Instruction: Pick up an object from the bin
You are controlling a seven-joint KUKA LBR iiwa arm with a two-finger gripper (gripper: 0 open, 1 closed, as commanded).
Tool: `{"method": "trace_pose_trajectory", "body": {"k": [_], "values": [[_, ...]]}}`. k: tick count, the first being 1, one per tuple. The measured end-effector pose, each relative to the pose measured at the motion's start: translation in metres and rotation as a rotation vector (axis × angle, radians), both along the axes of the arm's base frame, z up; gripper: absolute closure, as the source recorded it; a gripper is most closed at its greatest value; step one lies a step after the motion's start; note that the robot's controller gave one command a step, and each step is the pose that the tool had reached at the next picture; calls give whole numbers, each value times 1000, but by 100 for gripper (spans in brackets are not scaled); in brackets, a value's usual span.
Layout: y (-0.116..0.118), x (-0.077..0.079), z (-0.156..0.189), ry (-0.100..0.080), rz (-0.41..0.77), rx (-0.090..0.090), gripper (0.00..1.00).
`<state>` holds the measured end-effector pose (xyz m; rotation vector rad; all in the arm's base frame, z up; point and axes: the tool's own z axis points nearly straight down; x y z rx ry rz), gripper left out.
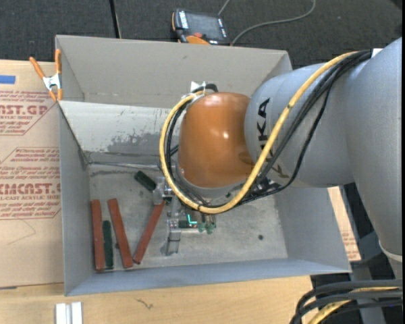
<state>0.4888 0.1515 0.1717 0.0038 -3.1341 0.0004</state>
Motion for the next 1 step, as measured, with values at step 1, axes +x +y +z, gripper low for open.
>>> {"method": "trace_pose_trajectory", "body": {"k": [1], "values": [[-1, 2, 4, -7, -2, 1, 100]]}}
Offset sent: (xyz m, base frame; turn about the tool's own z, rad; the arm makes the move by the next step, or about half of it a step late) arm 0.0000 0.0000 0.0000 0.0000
